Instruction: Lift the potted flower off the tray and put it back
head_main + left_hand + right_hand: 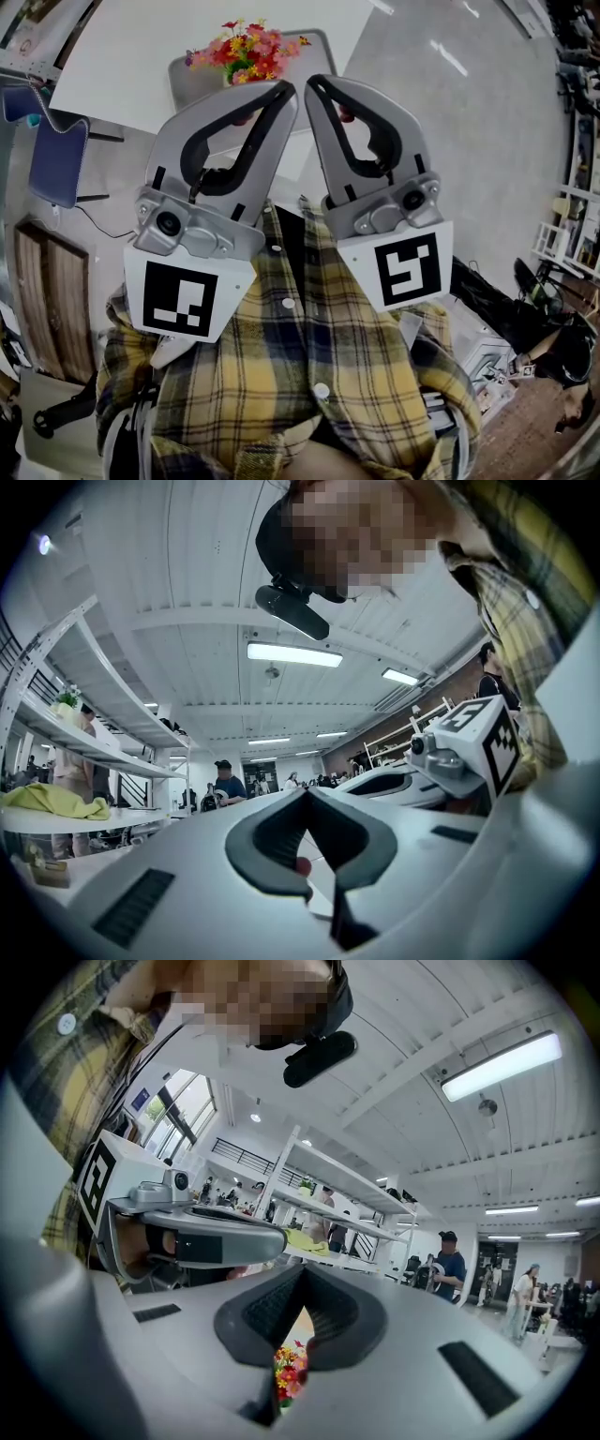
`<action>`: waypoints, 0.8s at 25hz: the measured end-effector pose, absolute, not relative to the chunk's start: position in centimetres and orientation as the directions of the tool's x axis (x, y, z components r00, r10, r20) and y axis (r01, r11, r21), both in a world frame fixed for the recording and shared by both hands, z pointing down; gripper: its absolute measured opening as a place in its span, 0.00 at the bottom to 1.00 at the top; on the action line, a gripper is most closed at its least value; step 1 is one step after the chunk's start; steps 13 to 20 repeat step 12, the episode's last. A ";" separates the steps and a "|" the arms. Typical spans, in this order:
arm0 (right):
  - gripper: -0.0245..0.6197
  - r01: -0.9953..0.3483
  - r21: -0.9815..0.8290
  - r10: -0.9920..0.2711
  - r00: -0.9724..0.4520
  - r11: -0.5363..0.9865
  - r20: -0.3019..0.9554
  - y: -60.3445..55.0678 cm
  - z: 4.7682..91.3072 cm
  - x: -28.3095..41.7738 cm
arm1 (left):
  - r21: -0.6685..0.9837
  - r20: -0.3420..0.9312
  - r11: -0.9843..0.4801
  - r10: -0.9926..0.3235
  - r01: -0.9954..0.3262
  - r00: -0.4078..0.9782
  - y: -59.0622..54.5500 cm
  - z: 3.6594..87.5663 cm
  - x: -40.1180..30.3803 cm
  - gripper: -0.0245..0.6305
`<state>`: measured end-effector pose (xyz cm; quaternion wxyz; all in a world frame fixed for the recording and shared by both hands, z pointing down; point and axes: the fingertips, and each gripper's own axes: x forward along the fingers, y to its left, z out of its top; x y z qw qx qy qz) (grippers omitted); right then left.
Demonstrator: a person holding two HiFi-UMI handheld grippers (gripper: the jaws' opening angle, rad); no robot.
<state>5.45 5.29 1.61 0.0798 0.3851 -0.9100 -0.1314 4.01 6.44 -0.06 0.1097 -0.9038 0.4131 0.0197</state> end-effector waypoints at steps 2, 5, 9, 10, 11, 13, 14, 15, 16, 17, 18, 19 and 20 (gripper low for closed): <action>0.03 -0.680 0.303 -0.724 -0.687 0.667 0.052 5.5 1.8 5.5 | -0.186 -0.125 -0.633 -0.743 -0.751 0.657 6.6 0.0 4.0 0.05; 0.03 -0.684 0.301 -0.728 -0.683 0.665 0.058 5.6 1.9 5.6 | -0.187 -0.119 -0.635 -0.743 -0.750 0.659 6.7 0.2 4.1 0.05; 0.03 -0.687 0.296 -0.732 -0.677 0.663 0.069 5.2 2.3 5.8 | -0.186 -0.107 -0.640 -0.742 -0.746 0.662 6.2 0.6 4.4 0.05; 0.03 -0.688 0.295 -0.733 -0.676 0.663 0.072 5.1 2.3 5.9 | -0.184 -0.103 -0.641 -0.741 -0.745 0.663 6.2 0.7 4.4 0.05; 0.03 -0.689 0.293 -0.734 -0.675 0.663 0.074 5.1 2.4 5.9 | -0.183 -0.099 -0.642 -0.741 -0.744 0.664 6.1 0.8 4.5 0.05; 0.03 -0.690 0.290 -0.735 -0.673 0.663 0.076 5.0 2.5 6.0 | -0.181 -0.096 -0.644 -0.741 -0.744 0.665 6.0 0.9 4.5 0.05; 0.03 -0.690 0.290 -0.735 -0.673 0.663 0.076 5.0 2.5 6.0 | -0.181 -0.096 -0.644 -0.741 -0.744 0.665 6.0 0.9 4.5 0.05; 0.03 -0.690 0.290 -0.735 -0.673 0.663 0.076 5.0 2.5 6.0 | -0.181 -0.096 -0.644 -0.741 -0.744 0.665 6.0 0.9 4.5 0.05; 0.03 -0.690 0.290 -0.735 -0.673 0.663 0.076 5.0 2.5 6.0 | -0.181 -0.096 -0.644 -0.741 -0.744 0.665 6.0 0.9 4.5 0.05; 0.03 -0.690 0.290 -0.735 -0.673 0.663 0.076 5.0 2.5 6.0 | -0.181 -0.096 -0.644 -0.741 -0.744 0.665 6.0 0.9 4.5 0.05; 0.03 -0.690 0.290 -0.735 -0.673 0.663 0.076 5.0 2.5 6.0 | -0.181 -0.096 -0.644 -0.741 -0.744 0.665 6.0 0.9 4.5 0.05; 0.03 -0.690 0.290 -0.735 -0.673 0.663 0.076 5.0 2.5 6.0 | -0.181 -0.096 -0.644 -0.741 -0.744 0.665 6.0 0.9 4.5 0.05; 0.03 -0.690 0.290 -0.735 -0.673 0.663 0.076 5.0 2.5 6.0 | -0.181 -0.096 -0.644 -0.741 -0.744 0.665 6.0 0.9 4.5 0.05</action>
